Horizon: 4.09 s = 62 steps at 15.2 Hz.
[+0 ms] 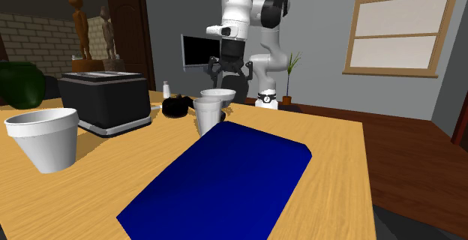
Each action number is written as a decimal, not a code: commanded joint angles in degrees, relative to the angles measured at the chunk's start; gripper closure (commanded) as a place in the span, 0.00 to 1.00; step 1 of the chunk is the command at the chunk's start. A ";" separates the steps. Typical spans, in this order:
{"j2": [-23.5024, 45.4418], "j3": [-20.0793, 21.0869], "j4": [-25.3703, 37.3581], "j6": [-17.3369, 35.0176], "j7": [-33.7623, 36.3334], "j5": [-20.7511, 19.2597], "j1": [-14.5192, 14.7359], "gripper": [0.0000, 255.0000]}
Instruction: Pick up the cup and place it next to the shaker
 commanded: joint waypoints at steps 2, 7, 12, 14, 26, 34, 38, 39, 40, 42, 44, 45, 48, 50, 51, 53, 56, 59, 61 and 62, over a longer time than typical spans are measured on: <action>7.01 0.09 7.35 0.34 -1.83 0.79 -0.79 0.00; 9.42 0.11 7.32 2.93 -2.20 0.99 -1.22 0.00; 10.44 0.08 6.02 5.26 -2.22 1.04 -1.44 0.00; 10.44 0.08 6.03 5.26 -2.23 1.04 -1.44 0.00; 10.44 0.08 6.01 5.27 -2.22 1.04 -1.44 1.00; 8.78 0.02 8.30 1.35 -2.60 1.00 -1.36 1.00; 7.88 -0.02 10.11 -1.34 -2.86 0.99 -1.32 1.00; 7.69 -0.03 10.60 -2.02 -2.93 0.99 -1.31 1.00; 7.50 -0.03 11.10 -2.70 -3.00 0.99 -1.31 1.00; 7.16 -0.05 12.16 -4.09 -3.14 0.99 -1.30 1.00; 6.87 -0.06 13.29 -5.50 -3.28 1.00 -1.29 1.00; 6.75 -0.07 13.88 -6.21 -3.36 1.01 -1.29 1.00; 6.45 -0.09 15.75 -8.37 -3.58 1.03 -1.29 1.00; 6.31 -0.10 17.09 -9.83 -3.74 1.05 -1.29 1.00; 6.26 -0.11 17.79 -10.57 -3.82 1.06 -1.30 1.00; 6.21 -0.12 19.25 -12.08 -3.99 1.09 -1.31 1.00; 6.24 -0.14 21.60 -14.38 -4.25 1.15 -1.35 1.00; 6.42 -0.16 24.17 -16.76 -4.53 1.21 -1.39 1.00; 6.63 -0.17 26.02 -18.39 -4.72 1.27 -1.44 1.00; 6.76 -0.18 26.99 -19.22 -4.82 1.30 -1.46 1.00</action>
